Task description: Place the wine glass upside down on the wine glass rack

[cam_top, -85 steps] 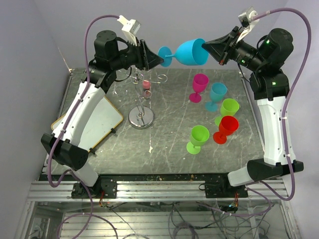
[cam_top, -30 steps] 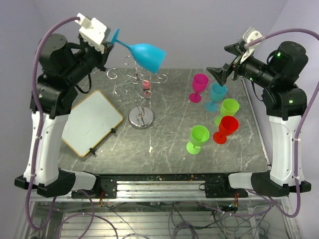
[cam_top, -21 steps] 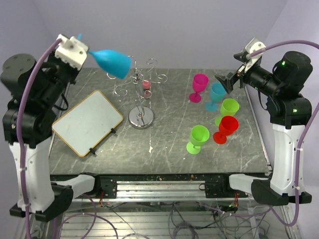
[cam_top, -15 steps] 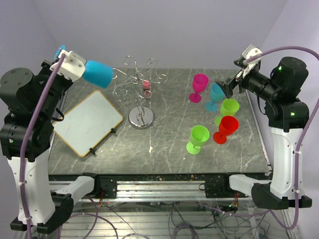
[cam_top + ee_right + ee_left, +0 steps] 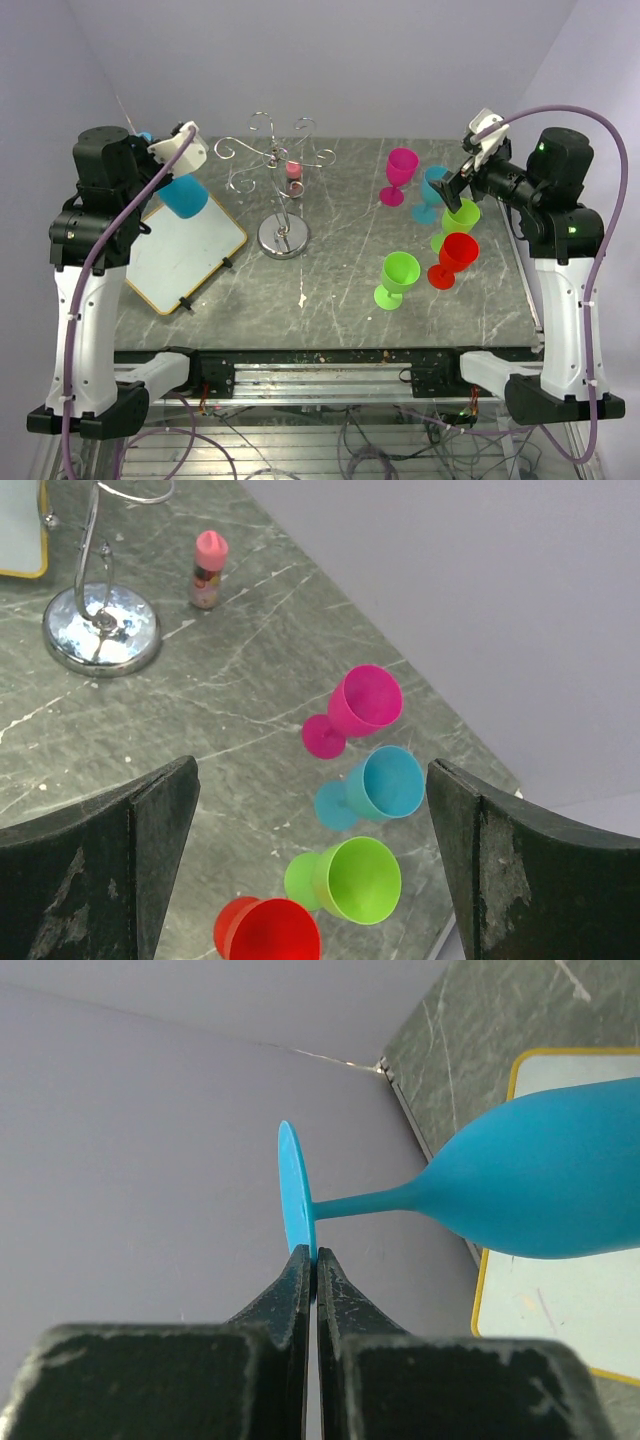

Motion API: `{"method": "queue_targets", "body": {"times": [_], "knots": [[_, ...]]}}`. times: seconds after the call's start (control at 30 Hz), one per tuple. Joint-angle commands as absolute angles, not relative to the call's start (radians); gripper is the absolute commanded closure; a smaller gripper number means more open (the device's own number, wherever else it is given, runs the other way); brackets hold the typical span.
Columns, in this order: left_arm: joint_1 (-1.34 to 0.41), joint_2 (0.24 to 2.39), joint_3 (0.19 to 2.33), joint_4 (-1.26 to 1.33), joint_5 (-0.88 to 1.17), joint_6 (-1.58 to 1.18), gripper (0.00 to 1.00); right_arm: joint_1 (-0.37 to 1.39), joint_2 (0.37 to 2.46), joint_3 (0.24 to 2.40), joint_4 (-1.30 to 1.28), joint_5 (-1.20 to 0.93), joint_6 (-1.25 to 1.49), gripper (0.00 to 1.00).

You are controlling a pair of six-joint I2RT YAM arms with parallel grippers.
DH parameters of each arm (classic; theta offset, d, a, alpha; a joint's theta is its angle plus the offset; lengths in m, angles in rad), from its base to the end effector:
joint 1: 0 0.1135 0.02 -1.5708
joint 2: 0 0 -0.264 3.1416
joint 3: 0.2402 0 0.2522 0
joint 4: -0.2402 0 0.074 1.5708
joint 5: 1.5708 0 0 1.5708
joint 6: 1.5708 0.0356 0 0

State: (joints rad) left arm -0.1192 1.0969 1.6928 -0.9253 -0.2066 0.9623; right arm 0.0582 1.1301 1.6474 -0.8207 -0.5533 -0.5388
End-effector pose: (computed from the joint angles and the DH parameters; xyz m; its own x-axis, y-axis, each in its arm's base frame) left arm 0.1712 -0.0132 0.5003 -0.2462 0.8383 -0.4865 0.2199 0.5371 0.8143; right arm 0.1887 0.0297 0.4944 0.0263 -0.4358 -0.8997 -0.6252 0.6951 -0.3549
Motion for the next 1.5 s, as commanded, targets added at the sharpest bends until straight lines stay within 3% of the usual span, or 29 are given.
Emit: {"method": "queue_targets", "body": {"times": [0.0,0.2,0.67,1.47], "knots": [[-0.114,1.090,1.659,-0.932,-0.181,1.074,0.93,0.053,1.101,1.623,-0.809,-0.575,-0.546,0.04],[-0.171,1.097,1.615,-0.888,-0.095,1.154,0.93,0.053,1.091,1.606,-0.817,-0.561,-0.559,0.04],[-0.402,1.217,1.620,-0.853,-0.131,1.282,0.93,0.053,1.165,1.679,-0.842,-0.610,-0.554,0.04],[-0.466,1.378,1.717,-0.747,-0.084,1.249,0.93,0.047,1.199,1.683,-0.859,-0.603,-0.577,0.03]]}}
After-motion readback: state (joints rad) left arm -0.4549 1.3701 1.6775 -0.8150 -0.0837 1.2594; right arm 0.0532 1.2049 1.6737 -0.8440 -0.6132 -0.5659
